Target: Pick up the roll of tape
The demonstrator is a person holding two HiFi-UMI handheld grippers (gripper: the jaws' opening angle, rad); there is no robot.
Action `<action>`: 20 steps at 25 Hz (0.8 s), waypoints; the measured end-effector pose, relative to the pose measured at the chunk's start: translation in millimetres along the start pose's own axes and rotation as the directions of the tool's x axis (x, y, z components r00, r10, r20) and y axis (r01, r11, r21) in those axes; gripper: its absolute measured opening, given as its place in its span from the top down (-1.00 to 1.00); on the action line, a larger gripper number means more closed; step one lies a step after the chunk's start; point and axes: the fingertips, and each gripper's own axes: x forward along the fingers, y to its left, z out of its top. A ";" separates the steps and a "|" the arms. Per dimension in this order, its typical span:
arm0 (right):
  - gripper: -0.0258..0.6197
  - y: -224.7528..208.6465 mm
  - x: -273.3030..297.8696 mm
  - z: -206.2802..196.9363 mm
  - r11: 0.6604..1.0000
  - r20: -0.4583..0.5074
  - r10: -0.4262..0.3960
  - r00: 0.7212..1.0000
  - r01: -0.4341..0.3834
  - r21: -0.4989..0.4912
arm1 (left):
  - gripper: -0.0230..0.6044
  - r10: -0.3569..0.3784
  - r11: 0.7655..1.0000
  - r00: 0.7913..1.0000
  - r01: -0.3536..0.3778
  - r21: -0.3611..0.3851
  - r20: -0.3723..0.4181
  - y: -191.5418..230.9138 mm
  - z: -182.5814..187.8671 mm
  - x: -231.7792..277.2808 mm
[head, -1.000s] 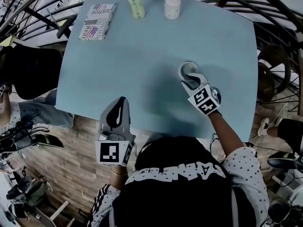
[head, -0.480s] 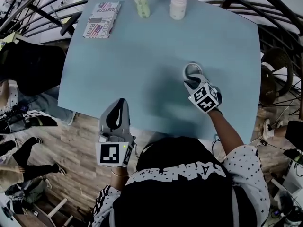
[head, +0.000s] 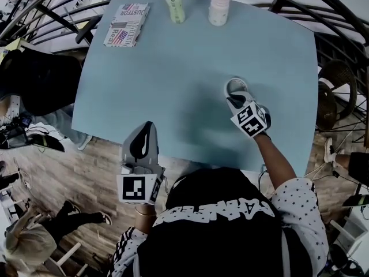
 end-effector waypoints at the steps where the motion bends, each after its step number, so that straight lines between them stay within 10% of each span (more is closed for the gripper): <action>1: 0.75 0.3 -0.5 0.2 1.000 -0.002 -0.003 1.000 0.003 -0.003 | 0.93 0.003 1.000 1.000 -0.003 0.000 -0.005 0.7 0.3 -0.8; 20: 0.75 1.4 -39.8 17.6 0.998 0.090 -0.043 0.995 0.040 0.041 | 0.93 -0.052 0.998 0.998 0.051 0.021 0.037 -14.8 4.6 -2.1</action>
